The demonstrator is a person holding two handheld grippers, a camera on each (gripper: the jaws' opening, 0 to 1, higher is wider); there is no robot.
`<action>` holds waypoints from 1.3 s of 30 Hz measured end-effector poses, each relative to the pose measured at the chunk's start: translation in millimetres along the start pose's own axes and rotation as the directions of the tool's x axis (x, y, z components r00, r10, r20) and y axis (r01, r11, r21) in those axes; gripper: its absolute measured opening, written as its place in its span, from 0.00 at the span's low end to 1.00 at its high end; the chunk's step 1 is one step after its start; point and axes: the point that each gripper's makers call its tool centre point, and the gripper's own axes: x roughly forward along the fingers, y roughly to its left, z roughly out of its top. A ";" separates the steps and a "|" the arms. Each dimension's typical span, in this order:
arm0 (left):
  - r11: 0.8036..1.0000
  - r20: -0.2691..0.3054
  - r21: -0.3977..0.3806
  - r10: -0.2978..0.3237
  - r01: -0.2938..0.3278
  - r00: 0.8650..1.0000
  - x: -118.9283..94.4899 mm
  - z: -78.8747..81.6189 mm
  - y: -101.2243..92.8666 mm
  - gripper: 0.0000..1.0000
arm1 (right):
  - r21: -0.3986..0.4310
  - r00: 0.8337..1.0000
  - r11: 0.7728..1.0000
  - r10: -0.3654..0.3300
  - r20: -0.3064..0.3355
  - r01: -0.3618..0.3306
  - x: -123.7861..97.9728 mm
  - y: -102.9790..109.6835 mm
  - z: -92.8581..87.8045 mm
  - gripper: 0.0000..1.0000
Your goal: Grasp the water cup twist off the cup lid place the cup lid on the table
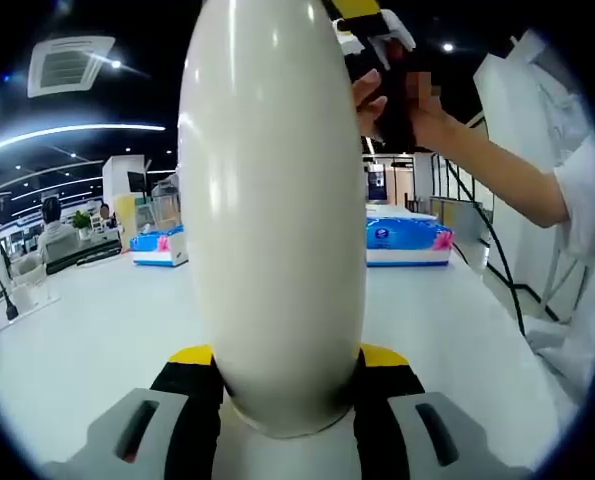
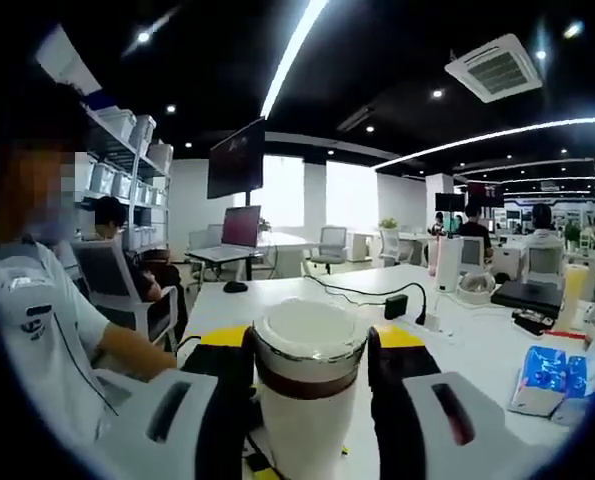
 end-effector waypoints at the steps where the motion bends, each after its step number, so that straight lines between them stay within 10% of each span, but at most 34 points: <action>1: 1.000 0.000 0.001 -0.001 0.001 1.000 0.5 0.1 1.1 0.52 | -0.021 0.999 0.999 -0.036 -0.012 0.036 -0.1 1.2 1.2 0.50; 8: 1.000 0.001 0.004 -0.003 0.003 1.000 0.2 0.3 -1.1 0.52 | -0.042 0.985 0.985 -0.167 -0.035 0.165 1.9 4.7 11.1 0.73; 29: 1.000 0.002 0.006 -0.003 0.003 1.000 0.0 1.5 -3.7 0.52 | -0.279 0.862 0.822 -0.505 0.041 0.496 -13.3 9.5 23.6 0.64; 36: 1.000 0.002 0.007 -0.004 0.004 1.000 0.1 1.7 -2.9 0.52 | -0.133 0.792 0.781 -0.605 0.087 0.611 -24.6 -7.4 15.7 0.64; 39: 1.000 0.003 0.007 -0.005 0.005 1.000 0.3 1.9 -2.2 0.52 | -0.009 0.767 0.772 -0.629 0.129 0.635 -29.4 -4.6 21.7 0.80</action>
